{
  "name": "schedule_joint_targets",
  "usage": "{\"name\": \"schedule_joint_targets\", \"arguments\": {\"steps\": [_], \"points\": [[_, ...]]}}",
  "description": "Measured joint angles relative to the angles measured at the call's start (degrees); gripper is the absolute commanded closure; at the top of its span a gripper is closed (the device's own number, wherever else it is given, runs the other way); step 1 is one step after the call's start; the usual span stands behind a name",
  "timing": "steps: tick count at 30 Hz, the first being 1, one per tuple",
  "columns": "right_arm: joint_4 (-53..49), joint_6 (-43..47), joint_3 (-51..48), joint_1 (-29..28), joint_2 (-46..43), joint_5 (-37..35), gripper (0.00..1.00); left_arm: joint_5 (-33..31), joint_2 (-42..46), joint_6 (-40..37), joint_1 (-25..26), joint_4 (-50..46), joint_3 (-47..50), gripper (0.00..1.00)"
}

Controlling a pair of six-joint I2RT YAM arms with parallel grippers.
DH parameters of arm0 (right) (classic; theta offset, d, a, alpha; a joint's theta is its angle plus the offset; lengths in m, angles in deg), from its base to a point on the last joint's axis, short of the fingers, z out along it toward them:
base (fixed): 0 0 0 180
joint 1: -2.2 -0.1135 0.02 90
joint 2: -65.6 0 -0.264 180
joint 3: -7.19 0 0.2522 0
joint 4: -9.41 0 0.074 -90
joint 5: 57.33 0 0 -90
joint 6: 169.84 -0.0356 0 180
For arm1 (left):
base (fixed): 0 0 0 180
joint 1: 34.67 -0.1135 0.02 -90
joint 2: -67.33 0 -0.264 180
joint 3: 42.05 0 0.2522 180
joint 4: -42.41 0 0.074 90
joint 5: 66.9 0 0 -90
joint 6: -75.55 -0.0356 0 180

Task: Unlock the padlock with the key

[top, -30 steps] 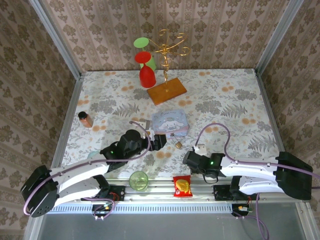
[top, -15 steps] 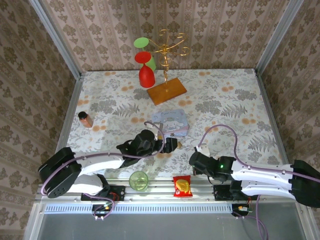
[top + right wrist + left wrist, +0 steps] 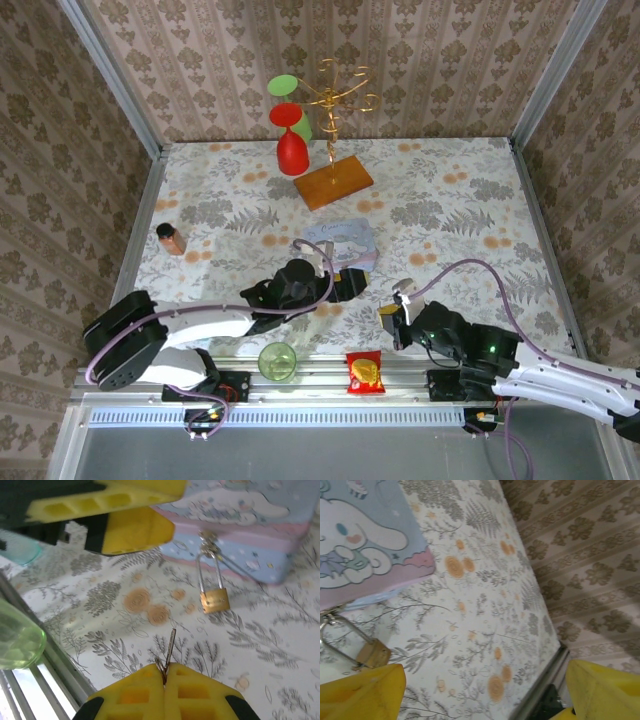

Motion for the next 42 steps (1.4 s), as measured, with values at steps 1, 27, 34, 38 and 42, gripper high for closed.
{"name": "schedule_joint_targets", "arguments": {"steps": [1, 27, 34, 38, 42], "points": [[0.7, 1.7, -0.1, 0.0, -0.2, 0.1, 1.00, 0.4, 0.4, 0.5, 0.0, 0.0, 0.0, 0.19], [12.9, 8.7, 4.8, -0.8, 16.5, 5.2, 1.00, 3.1, 5.7, -5.1, 4.8, -4.8, 1.4, 0.59], [13.7, 7.0, 5.0, -0.8, 17.5, 5.9, 1.00, 3.1, 5.8, -6.1, 5.3, -4.2, 2.4, 0.71], [13.8, 6.5, 5.0, -0.8, 17.7, 6.1, 1.00, 3.0, 6.1, -5.8, 5.3, -4.1, 3.2, 0.83], [14.4, 6.3, 5.0, -0.8, 18.4, 6.1, 1.00, 2.6, 6.8, -6.3, 5.5, -4.3, 3.4, 1.00]]}}
